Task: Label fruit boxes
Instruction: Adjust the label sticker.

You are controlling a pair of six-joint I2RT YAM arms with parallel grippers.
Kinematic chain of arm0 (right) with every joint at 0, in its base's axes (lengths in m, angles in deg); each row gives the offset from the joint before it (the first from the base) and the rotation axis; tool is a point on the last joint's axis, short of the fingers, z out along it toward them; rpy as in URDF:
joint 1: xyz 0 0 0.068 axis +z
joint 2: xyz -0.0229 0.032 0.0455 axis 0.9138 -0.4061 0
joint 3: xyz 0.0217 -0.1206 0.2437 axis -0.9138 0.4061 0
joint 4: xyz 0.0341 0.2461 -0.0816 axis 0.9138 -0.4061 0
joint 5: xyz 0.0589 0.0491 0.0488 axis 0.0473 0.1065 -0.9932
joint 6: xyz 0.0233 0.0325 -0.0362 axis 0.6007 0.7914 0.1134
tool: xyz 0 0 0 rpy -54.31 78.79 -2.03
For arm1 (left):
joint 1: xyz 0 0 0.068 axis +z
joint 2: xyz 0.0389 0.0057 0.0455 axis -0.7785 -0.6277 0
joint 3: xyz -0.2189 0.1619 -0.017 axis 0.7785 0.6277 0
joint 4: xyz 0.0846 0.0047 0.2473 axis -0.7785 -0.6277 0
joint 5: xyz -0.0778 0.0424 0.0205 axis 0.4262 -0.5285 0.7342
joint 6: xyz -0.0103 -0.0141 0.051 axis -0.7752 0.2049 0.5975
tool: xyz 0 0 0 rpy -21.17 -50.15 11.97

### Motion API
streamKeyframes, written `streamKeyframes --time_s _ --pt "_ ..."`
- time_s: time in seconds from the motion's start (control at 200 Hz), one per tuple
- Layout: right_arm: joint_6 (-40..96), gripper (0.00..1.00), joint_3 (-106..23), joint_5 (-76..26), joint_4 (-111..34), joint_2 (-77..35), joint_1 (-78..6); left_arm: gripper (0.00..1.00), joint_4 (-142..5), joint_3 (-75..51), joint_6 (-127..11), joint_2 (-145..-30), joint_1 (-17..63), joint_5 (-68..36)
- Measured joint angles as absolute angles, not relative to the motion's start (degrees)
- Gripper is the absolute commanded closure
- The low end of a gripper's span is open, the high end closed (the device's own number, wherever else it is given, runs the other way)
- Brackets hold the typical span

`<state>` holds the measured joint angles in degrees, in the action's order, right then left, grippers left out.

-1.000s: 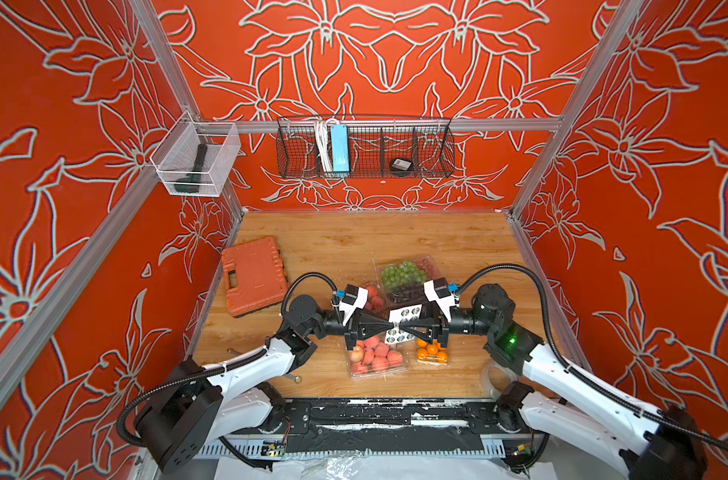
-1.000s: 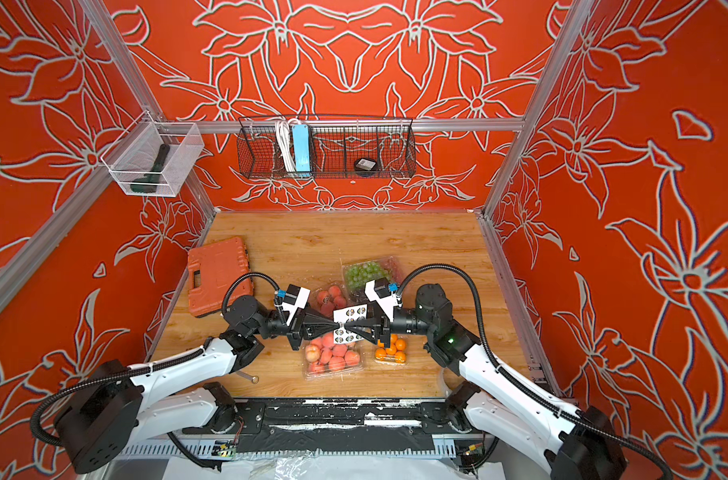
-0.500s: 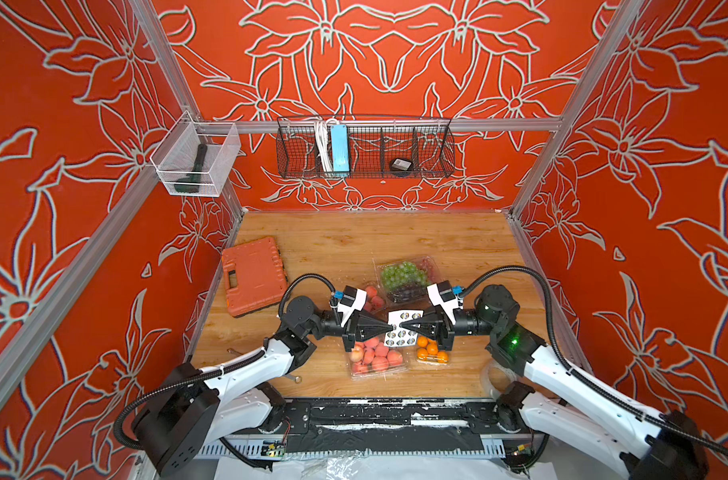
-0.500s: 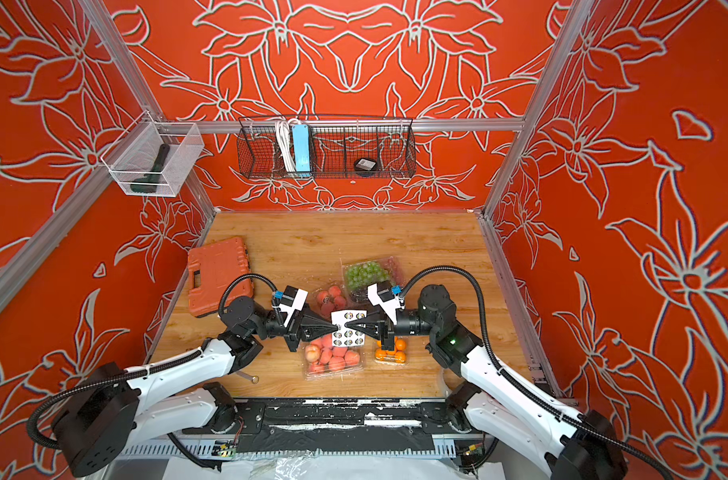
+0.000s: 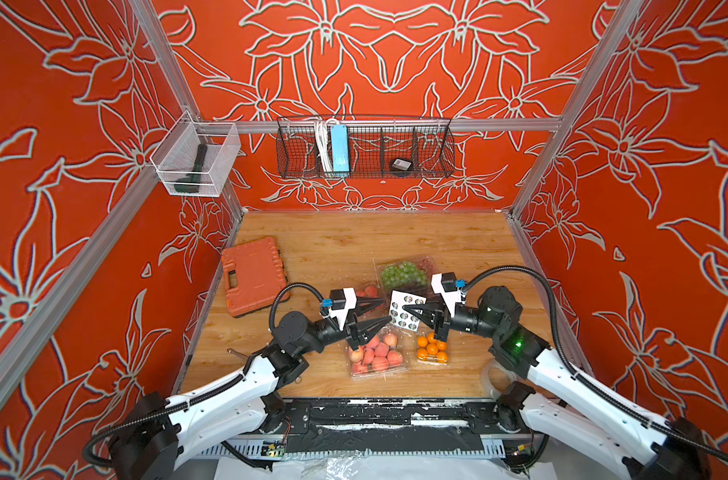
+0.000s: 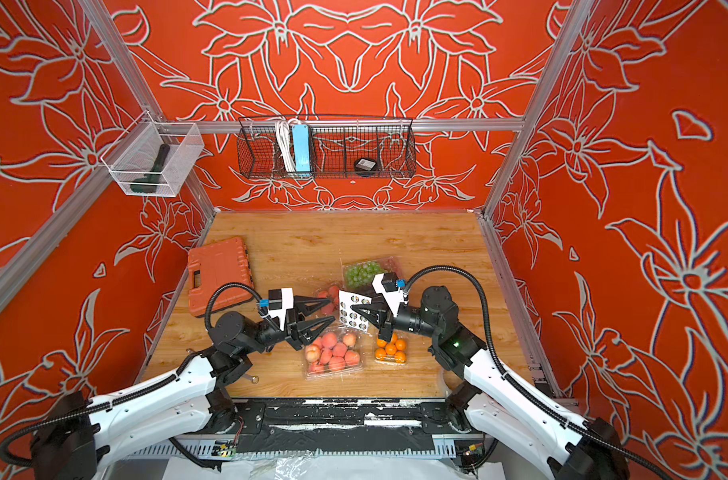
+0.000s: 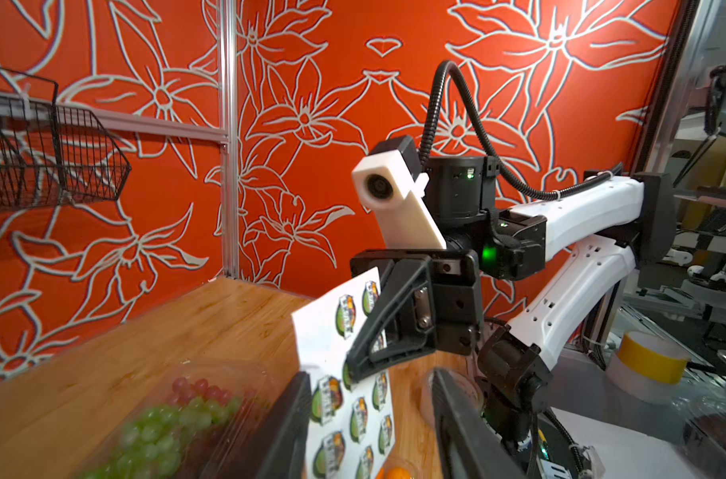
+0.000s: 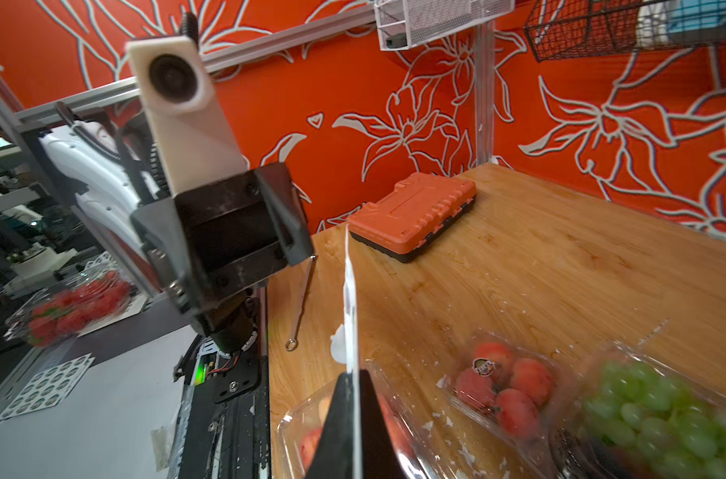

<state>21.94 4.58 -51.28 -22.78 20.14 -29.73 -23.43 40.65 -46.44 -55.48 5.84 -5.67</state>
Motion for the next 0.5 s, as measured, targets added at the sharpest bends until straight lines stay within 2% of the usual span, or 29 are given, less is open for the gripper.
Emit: streamKeyframes --time_s 0.2,0.5 --pt "22.55 1.0 4.58 -46.67 -22.74 19.9 -29.73 0.59 -25.49 40.46 -43.82 -59.46 4.27 -12.89" --pt "23.23 1.0 4.58 -46.45 -21.65 19.73 -29.73 0.59 -25.97 38.88 -43.03 -64.16 3.81 -16.08"
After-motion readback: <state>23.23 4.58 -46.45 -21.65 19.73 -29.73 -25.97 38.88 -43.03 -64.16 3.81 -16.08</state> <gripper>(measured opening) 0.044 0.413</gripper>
